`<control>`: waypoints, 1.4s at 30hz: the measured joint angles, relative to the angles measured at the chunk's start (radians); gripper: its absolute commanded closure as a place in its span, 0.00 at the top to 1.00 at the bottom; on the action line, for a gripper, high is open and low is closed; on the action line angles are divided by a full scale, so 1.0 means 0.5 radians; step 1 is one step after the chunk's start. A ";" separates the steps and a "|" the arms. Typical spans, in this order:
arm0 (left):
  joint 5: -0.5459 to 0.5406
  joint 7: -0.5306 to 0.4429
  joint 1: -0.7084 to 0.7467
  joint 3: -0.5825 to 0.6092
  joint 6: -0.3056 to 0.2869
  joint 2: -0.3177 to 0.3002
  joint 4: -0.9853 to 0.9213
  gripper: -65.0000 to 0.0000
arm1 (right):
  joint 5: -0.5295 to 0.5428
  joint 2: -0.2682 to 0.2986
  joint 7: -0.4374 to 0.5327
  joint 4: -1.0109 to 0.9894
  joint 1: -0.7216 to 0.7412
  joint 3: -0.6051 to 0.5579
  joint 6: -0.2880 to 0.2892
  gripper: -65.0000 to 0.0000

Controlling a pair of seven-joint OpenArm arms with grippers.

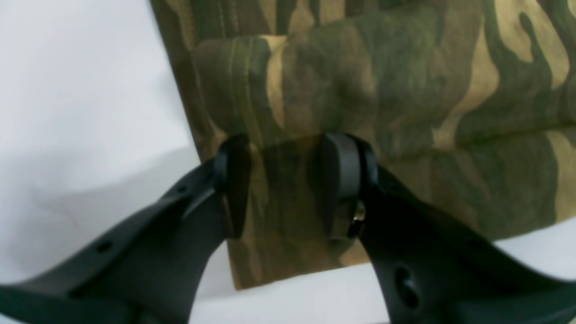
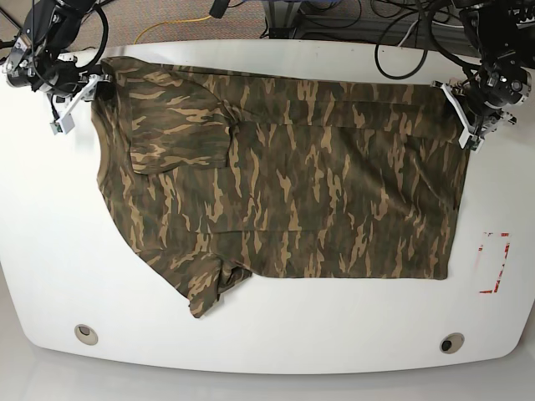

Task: Fold the T-shirt properly
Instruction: 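Move the right gripper along the shirt edge and pinch the fabric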

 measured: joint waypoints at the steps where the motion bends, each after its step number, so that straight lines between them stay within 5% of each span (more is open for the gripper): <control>1: -0.006 0.000 0.008 -0.002 0.000 -0.009 0.001 0.38 | 0.000 0.025 -0.005 -0.014 0.001 0.000 0.003 0.36; 9: 0.039 0.088 0.075 -0.002 -0.002 -0.021 0.121 0.38 | -0.029 0.115 -0.022 0.006 0.002 0.005 0.002 0.36; 20: 0.036 0.301 -0.017 0.003 0.000 0.019 0.408 0.38 | 0.639 0.057 -0.089 0.182 -0.027 -0.060 -0.003 0.36; 31: 0.042 0.308 -0.063 0.008 0.000 0.029 0.405 0.38 | 0.366 -0.076 -0.003 0.015 0.316 -0.307 -0.002 0.36; 42: 0.048 0.310 -0.064 0.008 0.000 0.029 0.400 0.38 | 0.277 -0.064 0.014 -0.185 0.504 -0.456 -0.003 0.36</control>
